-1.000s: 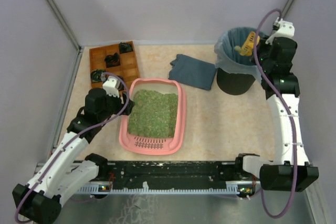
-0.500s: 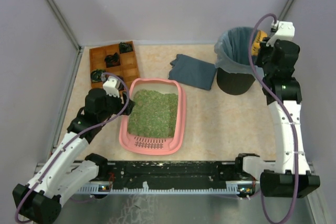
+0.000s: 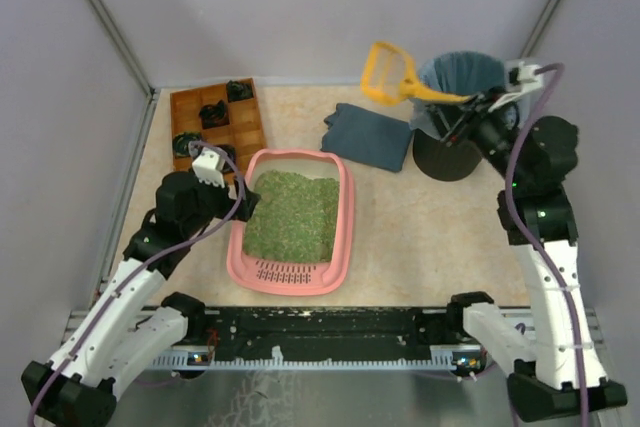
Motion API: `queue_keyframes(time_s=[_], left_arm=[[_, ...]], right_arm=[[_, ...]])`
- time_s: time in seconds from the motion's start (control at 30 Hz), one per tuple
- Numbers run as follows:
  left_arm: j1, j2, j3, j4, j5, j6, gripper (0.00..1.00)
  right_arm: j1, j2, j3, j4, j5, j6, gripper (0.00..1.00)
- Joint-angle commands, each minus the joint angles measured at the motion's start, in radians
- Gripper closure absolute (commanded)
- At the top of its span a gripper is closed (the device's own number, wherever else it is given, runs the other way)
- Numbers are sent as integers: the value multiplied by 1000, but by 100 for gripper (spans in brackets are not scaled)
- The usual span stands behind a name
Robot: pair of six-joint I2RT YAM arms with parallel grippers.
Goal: Clean the litter box
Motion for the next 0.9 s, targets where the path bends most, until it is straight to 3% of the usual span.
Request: queue_keyframes(time_s=[0.0,0.2,0.37,0.47,0.57,0.7,0.87], left_arm=[[5,-46,-13,88,80,3,12],[1,-109,-56,288,220,29,13],[-90,-57,-29,333,302,89,14],[-248,-83,-66,382,249,211,14],[-337,-138,-137,476,290,353,13],[-365,-128,-151,494,345,488,18],[-372,-60,-126,490,353,556,30]], right_arm=[[235,12,-58,-76,44,108,100],[541,84,-134,-141,260,147,100],[682,179,-175,-140,355,181,100],[730,234,-155,-158,389,177,100],[767,271,-131,-175,405,166,100],[795,302,-111,-183,403,155,100],[813,318,-88,-201,402,138,100]])
